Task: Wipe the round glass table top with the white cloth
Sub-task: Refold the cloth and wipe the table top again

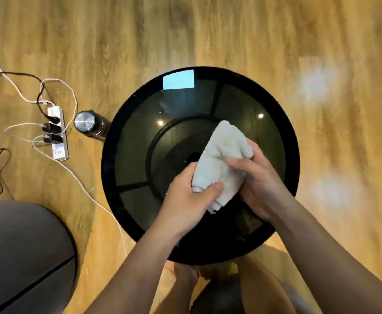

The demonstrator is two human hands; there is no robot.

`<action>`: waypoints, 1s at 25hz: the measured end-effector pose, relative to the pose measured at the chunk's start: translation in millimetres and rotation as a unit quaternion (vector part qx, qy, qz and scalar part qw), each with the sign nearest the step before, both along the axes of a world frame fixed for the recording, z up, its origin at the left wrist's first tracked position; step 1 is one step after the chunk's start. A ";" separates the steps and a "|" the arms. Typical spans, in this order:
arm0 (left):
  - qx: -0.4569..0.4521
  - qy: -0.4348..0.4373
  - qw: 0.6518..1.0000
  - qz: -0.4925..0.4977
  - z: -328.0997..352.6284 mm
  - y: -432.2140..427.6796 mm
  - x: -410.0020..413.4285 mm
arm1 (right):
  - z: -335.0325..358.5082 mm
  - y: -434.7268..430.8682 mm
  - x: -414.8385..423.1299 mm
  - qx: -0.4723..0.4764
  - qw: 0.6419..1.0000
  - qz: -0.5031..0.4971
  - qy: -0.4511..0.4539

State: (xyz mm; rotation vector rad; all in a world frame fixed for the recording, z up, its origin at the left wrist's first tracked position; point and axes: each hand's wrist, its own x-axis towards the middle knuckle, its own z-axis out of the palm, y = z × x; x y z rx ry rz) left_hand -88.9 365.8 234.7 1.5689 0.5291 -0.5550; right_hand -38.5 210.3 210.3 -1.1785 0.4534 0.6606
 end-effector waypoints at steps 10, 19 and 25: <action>-0.027 0.155 0.973 -0.168 -58.5 -263.0 27.8 | -47.1 -304.8 -102.1 -0.206 0.959 -0.187 0.061; 0.140 0.211 0.947 -0.197 -280.1 -366.7 -23.5 | -308.9 -374.8 -146.9 -0.307 0.913 -0.217 0.156; 0.114 0.135 0.966 -0.188 -291.9 -355.1 -42.9 | -377.1 -373.2 -120.6 -0.377 0.914 0.013 0.148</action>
